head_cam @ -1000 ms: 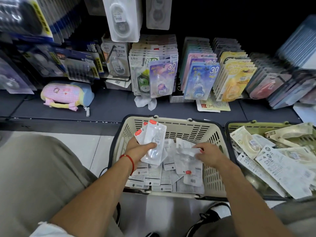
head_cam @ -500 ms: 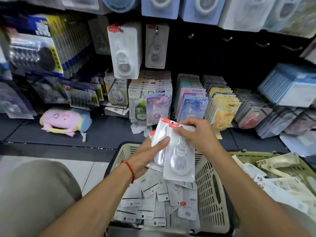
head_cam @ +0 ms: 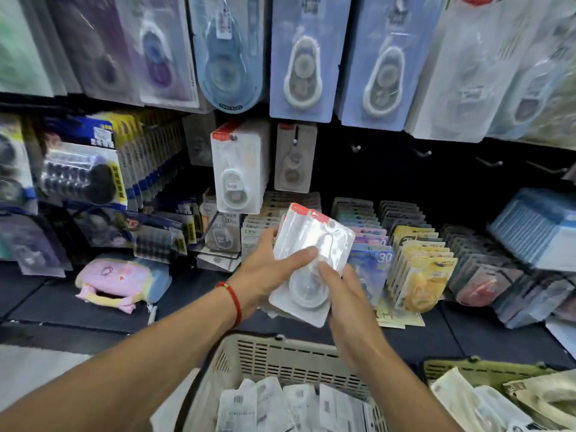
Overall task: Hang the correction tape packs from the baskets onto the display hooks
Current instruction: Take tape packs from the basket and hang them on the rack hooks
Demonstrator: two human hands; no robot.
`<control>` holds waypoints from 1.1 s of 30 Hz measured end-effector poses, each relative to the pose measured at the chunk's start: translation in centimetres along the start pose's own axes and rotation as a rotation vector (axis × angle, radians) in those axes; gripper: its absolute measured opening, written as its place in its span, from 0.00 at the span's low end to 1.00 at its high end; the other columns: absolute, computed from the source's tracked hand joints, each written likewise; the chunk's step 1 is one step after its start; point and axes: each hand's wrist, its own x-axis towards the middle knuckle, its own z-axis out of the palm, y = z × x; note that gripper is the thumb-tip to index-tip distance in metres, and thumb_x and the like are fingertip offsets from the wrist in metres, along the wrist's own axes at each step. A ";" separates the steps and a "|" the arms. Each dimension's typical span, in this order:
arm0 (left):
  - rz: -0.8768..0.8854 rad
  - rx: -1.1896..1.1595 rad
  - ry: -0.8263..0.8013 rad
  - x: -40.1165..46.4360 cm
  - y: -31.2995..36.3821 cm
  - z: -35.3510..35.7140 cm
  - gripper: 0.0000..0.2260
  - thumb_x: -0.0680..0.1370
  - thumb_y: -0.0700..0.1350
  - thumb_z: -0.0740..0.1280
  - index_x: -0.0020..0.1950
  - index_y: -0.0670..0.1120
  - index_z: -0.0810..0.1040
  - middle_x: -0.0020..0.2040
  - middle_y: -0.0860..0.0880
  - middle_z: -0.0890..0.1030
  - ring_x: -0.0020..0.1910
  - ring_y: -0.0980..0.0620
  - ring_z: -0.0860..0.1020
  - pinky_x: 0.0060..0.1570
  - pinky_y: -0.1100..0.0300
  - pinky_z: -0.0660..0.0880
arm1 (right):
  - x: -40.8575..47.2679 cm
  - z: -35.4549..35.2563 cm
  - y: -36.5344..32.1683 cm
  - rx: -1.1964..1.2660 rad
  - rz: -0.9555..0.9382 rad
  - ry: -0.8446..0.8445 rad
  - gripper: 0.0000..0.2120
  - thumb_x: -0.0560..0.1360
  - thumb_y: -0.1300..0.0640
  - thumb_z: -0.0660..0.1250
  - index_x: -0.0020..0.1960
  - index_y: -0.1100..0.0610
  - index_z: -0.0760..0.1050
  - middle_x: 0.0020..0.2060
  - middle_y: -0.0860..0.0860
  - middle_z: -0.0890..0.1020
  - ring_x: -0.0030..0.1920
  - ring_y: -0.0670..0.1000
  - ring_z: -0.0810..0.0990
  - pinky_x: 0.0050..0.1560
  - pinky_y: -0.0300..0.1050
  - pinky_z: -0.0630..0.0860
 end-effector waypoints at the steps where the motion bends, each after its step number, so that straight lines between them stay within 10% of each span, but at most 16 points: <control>1: -0.012 -0.023 -0.008 0.1 -0.2 0.2 0.30 0.72 0.58 0.79 0.71 0.58 0.71 0.62 0.52 0.85 0.57 0.50 0.86 0.61 0.45 0.82 | 0.2 0.4 0.1 0.018 -0.014 0.031 0.10 0.85 0.50 0.66 0.65 0.43 0.77 0.57 0.42 0.87 0.60 0.44 0.85 0.62 0.48 0.79; 9: 0.072 -0.239 -0.016 0.3 0.9 -0.2 0.19 0.84 0.48 0.68 0.74 0.59 0.72 0.63 0.50 0.85 0.60 0.47 0.85 0.60 0.46 0.83 | 0.9 1.0 -0.9 -0.013 -0.172 0.078 0.11 0.83 0.45 0.67 0.63 0.43 0.81 0.56 0.44 0.88 0.56 0.44 0.87 0.50 0.36 0.82; 19: 0.300 -0.228 0.137 -0.8 2.1 -4.5 0.22 0.79 0.51 0.75 0.71 0.62 0.75 0.62 0.56 0.85 0.62 0.53 0.84 0.64 0.44 0.79 | 2.2 3.5 -5.2 -0.065 -0.256 0.012 0.16 0.82 0.45 0.67 0.67 0.52 0.79 0.56 0.52 0.88 0.57 0.56 0.87 0.62 0.66 0.81; 27: 0.424 -0.229 0.471 -0.2 2.8 -7.8 0.17 0.80 0.44 0.74 0.60 0.66 0.78 0.54 0.62 0.86 0.53 0.61 0.85 0.45 0.69 0.81 | 6.2 5.0 -8.9 -0.155 -0.362 0.071 0.06 0.83 0.51 0.69 0.59 0.48 0.81 0.49 0.49 0.89 0.49 0.51 0.89 0.49 0.52 0.84; 33: 0.425 -0.301 0.551 -0.1 3.2 -8.4 0.17 0.80 0.43 0.74 0.61 0.63 0.79 0.54 0.61 0.87 0.52 0.61 0.85 0.45 0.69 0.81 | 7.6 5.5 -8.5 -0.178 -0.352 0.066 0.07 0.81 0.49 0.70 0.59 0.47 0.82 0.49 0.49 0.90 0.48 0.51 0.89 0.43 0.46 0.84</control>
